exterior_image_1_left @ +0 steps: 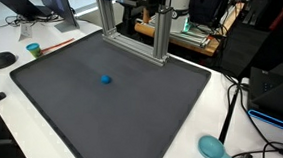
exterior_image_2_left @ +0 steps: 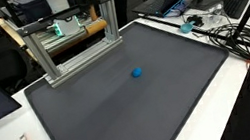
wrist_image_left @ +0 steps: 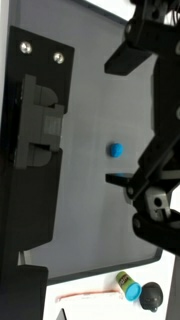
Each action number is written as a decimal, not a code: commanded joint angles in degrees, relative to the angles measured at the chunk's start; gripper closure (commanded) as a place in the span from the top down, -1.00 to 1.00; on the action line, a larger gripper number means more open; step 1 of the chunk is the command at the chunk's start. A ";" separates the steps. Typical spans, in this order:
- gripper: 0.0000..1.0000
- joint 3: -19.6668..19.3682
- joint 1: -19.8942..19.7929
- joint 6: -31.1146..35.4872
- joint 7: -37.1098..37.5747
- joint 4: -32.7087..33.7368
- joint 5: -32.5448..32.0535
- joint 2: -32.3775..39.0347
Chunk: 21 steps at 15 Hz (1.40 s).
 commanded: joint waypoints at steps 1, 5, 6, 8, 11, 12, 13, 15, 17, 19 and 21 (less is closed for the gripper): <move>1.00 -0.74 1.01 -0.11 0.65 -0.59 -0.56 0.07; 1.00 -0.72 1.00 -0.08 0.77 -0.92 -0.59 0.00; 1.00 -0.72 1.00 -0.08 0.78 -0.92 -0.59 -0.02; 1.00 -0.99 1.07 2.83 1.24 -3.43 -0.13 -0.88; 1.00 -1.40 1.22 6.23 2.05 -6.56 1.08 -1.40; 1.00 -1.46 1.27 7.20 2.30 -7.50 1.38 -1.36; 1.00 -1.31 1.18 7.69 2.98 -8.44 1.47 -1.29; 1.00 -1.08 0.80 8.58 4.64 -10.25 1.31 -1.30; 1.00 -0.96 0.24 9.28 6.62 -11.85 0.96 -1.39; 1.00 -1.50 0.71 10.48 6.45 -13.32 1.60 -1.84; 1.00 -1.78 0.87 11.09 6.23 -14.12 1.96 -1.73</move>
